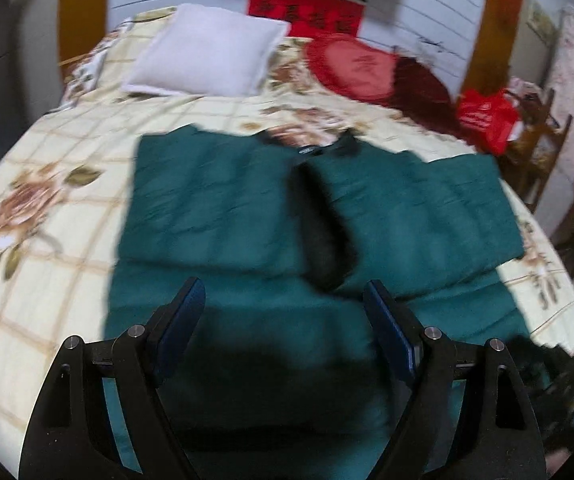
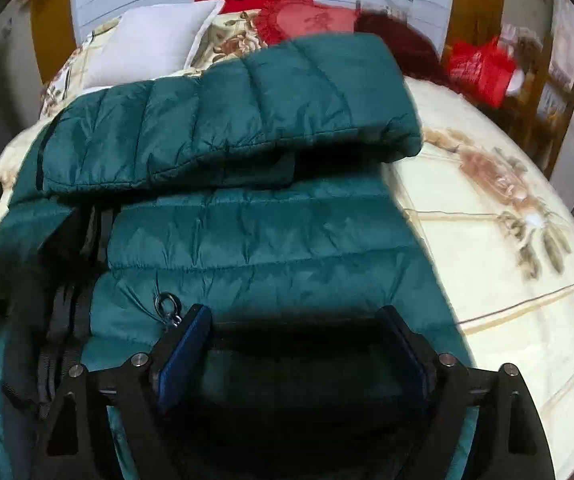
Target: Fold large clothes
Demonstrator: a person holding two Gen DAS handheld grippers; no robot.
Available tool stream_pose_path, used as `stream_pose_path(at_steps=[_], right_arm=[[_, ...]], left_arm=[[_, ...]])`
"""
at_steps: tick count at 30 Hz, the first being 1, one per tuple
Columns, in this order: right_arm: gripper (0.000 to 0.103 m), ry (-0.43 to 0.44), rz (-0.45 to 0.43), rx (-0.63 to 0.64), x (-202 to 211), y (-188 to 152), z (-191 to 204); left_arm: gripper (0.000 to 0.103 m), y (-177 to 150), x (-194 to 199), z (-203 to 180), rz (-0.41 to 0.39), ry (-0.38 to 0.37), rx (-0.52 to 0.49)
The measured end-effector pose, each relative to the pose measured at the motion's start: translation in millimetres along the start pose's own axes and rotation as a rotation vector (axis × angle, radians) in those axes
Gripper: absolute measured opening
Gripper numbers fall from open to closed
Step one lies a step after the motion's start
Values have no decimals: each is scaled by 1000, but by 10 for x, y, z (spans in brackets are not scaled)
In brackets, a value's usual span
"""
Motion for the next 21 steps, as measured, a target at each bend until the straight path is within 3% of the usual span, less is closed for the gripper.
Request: stream_pose_path(at_steps=[4, 8, 10, 11, 12, 17, 21], right_arm=[[91, 15, 9, 10, -37, 3, -25], [92, 37, 10, -13, -39, -18, -82], [93, 40, 11, -14, -46, -19, -100], [93, 41, 11, -15, -41, -22, -106], [93, 41, 11, -15, -39, -21, -104], [93, 36, 12, -14, -41, -12, -124], [93, 30, 12, -13, -54, -17, -106]], left_arm=[[82, 228, -138, -281, 10, -31, 11], [81, 273, -428, -554, 92, -5, -19], [54, 206, -575, -624, 142, -7, -43], [29, 176, -607, -635, 153, -7, -49], [12, 164, -603, -621, 151, -10, -44], [9, 299, -158, -484, 33, -65, -12], [9, 649, 362, 19, -95, -106, 82]])
Point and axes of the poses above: each gripper's, at about its wrist camera, not at the fingertips, and x roughly against the way its jaws point, z to its left, y to its top, the point moved 3 cm from there along -x, roughly the way its jaws point, and after that the axes turned 15 degrees about y, right-handed, at the moved point
